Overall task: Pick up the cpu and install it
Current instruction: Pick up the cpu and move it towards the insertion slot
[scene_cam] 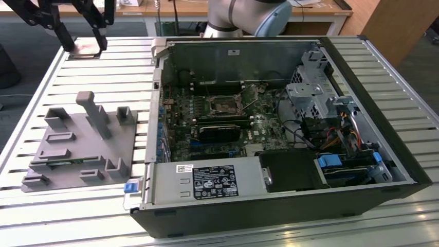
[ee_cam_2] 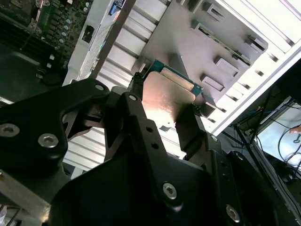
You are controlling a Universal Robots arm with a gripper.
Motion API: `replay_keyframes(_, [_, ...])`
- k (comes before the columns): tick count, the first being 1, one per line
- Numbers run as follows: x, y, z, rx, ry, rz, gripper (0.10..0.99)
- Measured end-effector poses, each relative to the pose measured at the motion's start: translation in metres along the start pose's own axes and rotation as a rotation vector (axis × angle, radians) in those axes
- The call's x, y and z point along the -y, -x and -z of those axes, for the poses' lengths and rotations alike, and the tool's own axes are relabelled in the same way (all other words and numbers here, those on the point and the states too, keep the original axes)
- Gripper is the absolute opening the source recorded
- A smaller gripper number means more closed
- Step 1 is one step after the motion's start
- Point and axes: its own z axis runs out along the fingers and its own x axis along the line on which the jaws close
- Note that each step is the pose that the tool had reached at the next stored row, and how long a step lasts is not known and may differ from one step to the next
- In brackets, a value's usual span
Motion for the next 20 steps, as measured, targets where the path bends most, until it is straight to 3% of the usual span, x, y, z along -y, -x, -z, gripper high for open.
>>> replay_keyframes(3, [0.0001, 0.0048, -0.0007, 0.0001, 0.000, 0.000, 0.529])
replay_keyframes(8, [-0.0011, 0.0193, -0.0034, 0.0001, 0.000, 0.000, 0.529])
replay_keyframes(20, [-0.0035, 0.0653, -0.0222, 0.0001, 0.000, 0.000, 0.529])
